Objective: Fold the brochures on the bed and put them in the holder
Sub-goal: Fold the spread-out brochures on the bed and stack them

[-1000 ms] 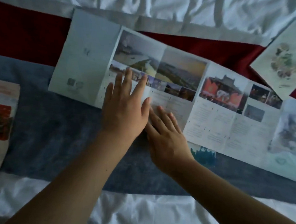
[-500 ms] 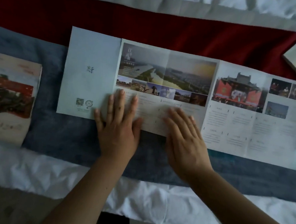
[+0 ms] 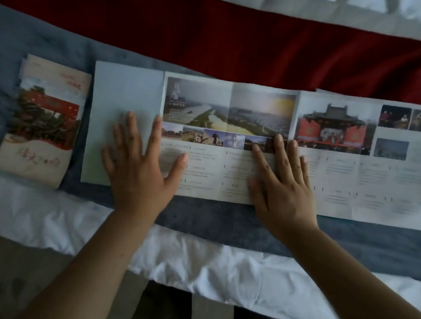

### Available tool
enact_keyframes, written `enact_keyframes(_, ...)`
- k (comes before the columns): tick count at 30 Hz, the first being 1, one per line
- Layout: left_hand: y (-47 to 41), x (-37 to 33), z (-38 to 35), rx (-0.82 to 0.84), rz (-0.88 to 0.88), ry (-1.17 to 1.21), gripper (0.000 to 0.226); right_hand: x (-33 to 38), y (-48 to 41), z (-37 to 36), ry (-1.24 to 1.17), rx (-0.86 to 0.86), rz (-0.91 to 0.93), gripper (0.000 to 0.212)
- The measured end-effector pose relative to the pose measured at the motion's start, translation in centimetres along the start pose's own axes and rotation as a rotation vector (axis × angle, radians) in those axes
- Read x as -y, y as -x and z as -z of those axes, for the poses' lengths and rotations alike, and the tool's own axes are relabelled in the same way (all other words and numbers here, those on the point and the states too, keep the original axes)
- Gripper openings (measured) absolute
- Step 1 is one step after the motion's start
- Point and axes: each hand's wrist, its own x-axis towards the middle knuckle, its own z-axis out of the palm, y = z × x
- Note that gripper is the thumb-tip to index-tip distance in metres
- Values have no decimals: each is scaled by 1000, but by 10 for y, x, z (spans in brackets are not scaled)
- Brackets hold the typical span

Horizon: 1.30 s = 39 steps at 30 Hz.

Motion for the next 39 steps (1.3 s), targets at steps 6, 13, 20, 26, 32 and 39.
enact_keyframes(6,-12,24,-2,12,51,88,110,-31,-13,14,44,-84,-125,70)
enact_keyframes(13,-13,5,0,82,-2,205,110,-51,-12,11,13,-122,-122,71)
enact_keyframes(20,0,-37,12,96,-120,404,100,-55,-13,8,2,-128,-117,70)
enact_keyframes(26,14,-96,16,161,-196,414,90,-67,-7,18,-74,-115,-81,67)
enact_keyframes(32,20,-155,18,192,-186,359,89,-122,21,37,-23,-129,-190,69)
enact_keyframes(39,17,-215,-12,205,-176,170,80,-179,49,38,-5,-86,-120,67)
